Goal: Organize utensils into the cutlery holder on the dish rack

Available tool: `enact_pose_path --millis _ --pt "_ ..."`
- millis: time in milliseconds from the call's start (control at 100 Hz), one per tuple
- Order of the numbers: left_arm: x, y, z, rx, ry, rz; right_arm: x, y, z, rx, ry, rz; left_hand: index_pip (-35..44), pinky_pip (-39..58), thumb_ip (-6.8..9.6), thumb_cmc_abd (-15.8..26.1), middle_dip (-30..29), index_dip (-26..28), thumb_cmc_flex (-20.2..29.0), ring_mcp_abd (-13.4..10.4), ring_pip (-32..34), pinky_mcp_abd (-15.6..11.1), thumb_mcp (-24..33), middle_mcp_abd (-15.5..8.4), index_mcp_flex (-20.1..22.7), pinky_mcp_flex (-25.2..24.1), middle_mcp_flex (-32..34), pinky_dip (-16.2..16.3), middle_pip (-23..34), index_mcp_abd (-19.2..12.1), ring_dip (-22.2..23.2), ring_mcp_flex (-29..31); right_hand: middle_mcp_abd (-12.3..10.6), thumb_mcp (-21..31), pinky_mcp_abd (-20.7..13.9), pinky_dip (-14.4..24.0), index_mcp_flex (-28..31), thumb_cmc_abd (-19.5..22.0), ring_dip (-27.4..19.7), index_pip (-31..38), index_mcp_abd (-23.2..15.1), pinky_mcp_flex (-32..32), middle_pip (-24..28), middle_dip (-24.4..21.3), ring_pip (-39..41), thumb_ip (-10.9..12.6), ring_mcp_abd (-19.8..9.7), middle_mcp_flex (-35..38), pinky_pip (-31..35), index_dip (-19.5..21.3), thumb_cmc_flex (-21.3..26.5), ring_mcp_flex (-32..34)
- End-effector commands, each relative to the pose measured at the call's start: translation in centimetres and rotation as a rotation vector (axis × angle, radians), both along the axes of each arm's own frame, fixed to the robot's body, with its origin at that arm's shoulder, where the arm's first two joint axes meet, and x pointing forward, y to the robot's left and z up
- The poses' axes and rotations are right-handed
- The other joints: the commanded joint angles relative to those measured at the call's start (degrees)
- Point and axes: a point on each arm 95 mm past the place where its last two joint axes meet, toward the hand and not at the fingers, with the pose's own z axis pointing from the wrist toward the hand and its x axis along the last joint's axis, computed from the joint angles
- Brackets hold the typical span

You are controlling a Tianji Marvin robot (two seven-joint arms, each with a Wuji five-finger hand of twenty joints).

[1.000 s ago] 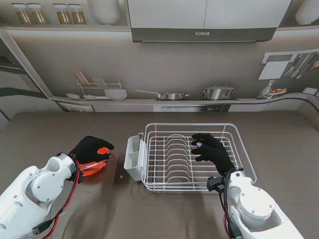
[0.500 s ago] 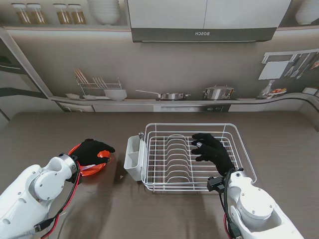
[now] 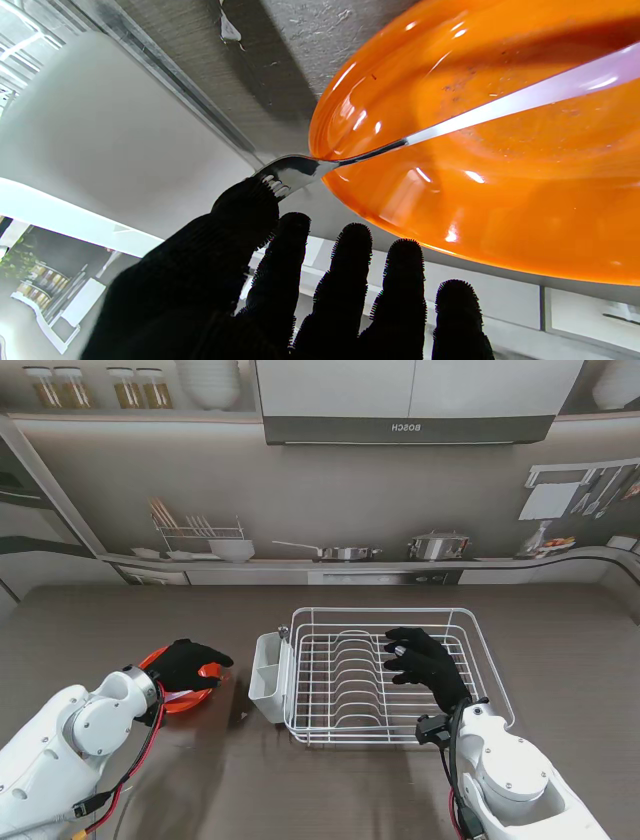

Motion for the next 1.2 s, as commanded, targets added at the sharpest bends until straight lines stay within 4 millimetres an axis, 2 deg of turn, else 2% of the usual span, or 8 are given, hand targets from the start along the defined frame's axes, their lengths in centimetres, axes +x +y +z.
enact_pose_path --millis 0,430,480,570,650,780,940,1190 --pt "0.0 -0.1 -0.2 0.002 0.018 -0.004 -0.3 0.4 0.0 0.007 0.005 0.017 0.1 -2.4 1.15 -0.6 -0.1 -0.2 0.7 -0.6 -1.1 -0.2 1.7 0.1 -0.4 0.3 -1.3 1.4 -0.2 -0.3 -0.3 -0.8 0.2 -0.1 1.4 0.1 1.0 1.0 0.7 -0.2 -0.2 0.5 -0.2 -0.4 0.3 0.5 0.5 1.1 -0.1 -0.9 -1.6 2.0" --pt "0.3 -0.5 -0.6 -0.022 0.04 0.0 -0.3 0.4 -0.1 0.009 0.009 0.018 3.3 -4.7 1.26 -0.5 0.2 2.1 1.6 -0.3 -1.0 0.1 3.3 0.2 4.4 1.0 -0.6 3.2 0.2 -2.4 -0.3 -0.6 0.3 0.0 1.5 0.1 1.1 0.9 0.7 -0.2 -0.2 0.7 -0.2 -0.4 0.3 0.5 0.6 1.3 -0.1 -0.9 -1.6 2.2" --pt "0.4 -0.5 -0.6 -0.026 0.039 0.002 -0.3 0.4 -0.1 0.01 0.01 0.018 6.1 -5.2 -0.76 -1.4 0.6 7.0 3.0 -0.3 -0.9 0.1 1.8 0.2 5.0 1.2 -0.4 4.1 0.3 -3.2 -0.2 -0.4 0.2 0.0 1.5 0.1 1.0 1.0 0.7 -0.2 -0.2 0.7 -0.2 -0.4 0.3 0.5 0.6 1.3 -0.1 -0.9 -1.6 2.2" --pt "0.5 -0.6 -0.7 -0.029 0.036 0.004 -0.3 0.4 -0.1 0.011 0.011 0.018 9.8 -5.6 -1.84 -2.9 1.0 12.6 6.2 -0.2 -0.7 0.2 -2.5 0.1 7.2 1.7 0.0 4.7 0.5 -5.0 -0.1 -0.1 0.3 -0.1 1.4 0.1 1.0 1.0 0.7 -0.2 -0.2 0.7 -0.2 -0.4 0.3 0.5 0.6 1.2 0.0 -0.9 -1.6 2.2" --pt "0.5 -0.7 -0.8 -0.036 0.036 0.008 -0.3 0.4 -0.1 0.011 0.011 0.018 16.3 -5.7 -0.68 -3.2 1.3 14.2 9.4 -0.3 -0.4 0.2 -7.7 0.0 8.9 2.0 0.7 5.0 0.8 -6.3 0.0 0.3 0.2 -0.1 1.4 0.1 1.1 1.0 0.7 -0.2 -0.2 0.8 -0.2 -0.4 0.4 0.5 0.5 1.3 0.0 -0.9 -1.6 2.2" --pt "0.6 -0.8 -0.9 -0.044 0.03 0.015 -0.3 0.4 -0.1 0.016 0.014 0.017 24.3 -5.6 -0.56 -2.2 1.8 18.7 9.6 -0.1 0.0 0.4 -7.9 -0.1 11.4 2.5 1.6 5.0 1.3 -8.0 0.1 0.8 0.4 -0.1 1.5 0.0 1.0 1.1 0.7 -0.2 -0.1 0.8 -0.2 -0.4 0.4 0.5 0.6 1.2 0.0 -0.9 -1.6 2.2" --pt "0.8 -0.9 -1.1 -0.066 0.022 0.028 -0.3 0.4 -0.1 0.017 0.015 0.016 30.7 -5.3 -0.22 0.0 2.3 19.1 10.3 0.0 0.8 0.5 -9.2 -0.3 12.2 2.9 2.6 5.2 1.6 -8.5 0.3 1.4 0.4 -0.1 1.6 0.0 1.0 1.2 0.7 -0.2 -0.2 0.9 -0.2 -0.4 0.4 0.5 0.6 1.2 0.1 -0.9 -1.6 2.2" --pt "0.8 -0.9 -1.3 -0.082 0.016 0.039 -0.3 0.3 0.0 0.032 0.016 0.009 34.3 -5.1 -0.09 1.0 2.9 20.1 10.4 -0.1 1.5 0.5 -9.2 -1.6 12.0 3.6 3.9 5.3 2.5 -7.7 0.5 2.3 0.4 -0.1 1.6 0.0 1.1 1.3 0.7 -0.2 -0.1 0.9 -0.3 -0.4 0.4 0.6 0.7 1.3 0.1 -0.9 -1.7 2.3"
